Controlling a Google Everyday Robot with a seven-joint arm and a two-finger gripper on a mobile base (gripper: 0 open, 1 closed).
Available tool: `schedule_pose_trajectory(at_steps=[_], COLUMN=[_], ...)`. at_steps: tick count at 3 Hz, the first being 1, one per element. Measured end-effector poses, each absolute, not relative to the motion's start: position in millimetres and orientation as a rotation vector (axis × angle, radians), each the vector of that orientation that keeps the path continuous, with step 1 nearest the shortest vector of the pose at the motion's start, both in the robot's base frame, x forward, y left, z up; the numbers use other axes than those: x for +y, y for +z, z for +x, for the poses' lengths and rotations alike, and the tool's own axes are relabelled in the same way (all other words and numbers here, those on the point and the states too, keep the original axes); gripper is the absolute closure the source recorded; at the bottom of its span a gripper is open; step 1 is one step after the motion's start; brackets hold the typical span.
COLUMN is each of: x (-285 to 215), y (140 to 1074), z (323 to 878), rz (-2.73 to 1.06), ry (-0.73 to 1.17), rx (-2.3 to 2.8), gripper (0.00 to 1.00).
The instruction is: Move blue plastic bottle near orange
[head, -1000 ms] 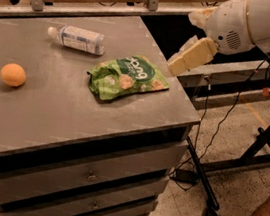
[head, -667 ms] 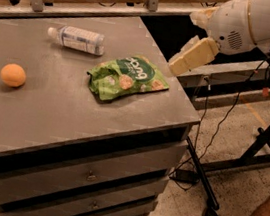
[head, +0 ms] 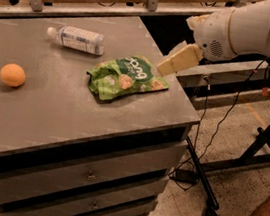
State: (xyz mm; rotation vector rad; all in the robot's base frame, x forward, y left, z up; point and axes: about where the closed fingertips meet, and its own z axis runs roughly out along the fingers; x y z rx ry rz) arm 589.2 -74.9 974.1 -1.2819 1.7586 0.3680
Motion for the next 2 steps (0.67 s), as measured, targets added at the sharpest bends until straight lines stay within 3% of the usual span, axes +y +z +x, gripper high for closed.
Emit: schedule_pose_trajectory(at_steps=[2], x=[-48.7], y=[948.9], z=[667.4], rz=[-1.214], ry=[0.379], rx=[1.732], gripper=[0.00])
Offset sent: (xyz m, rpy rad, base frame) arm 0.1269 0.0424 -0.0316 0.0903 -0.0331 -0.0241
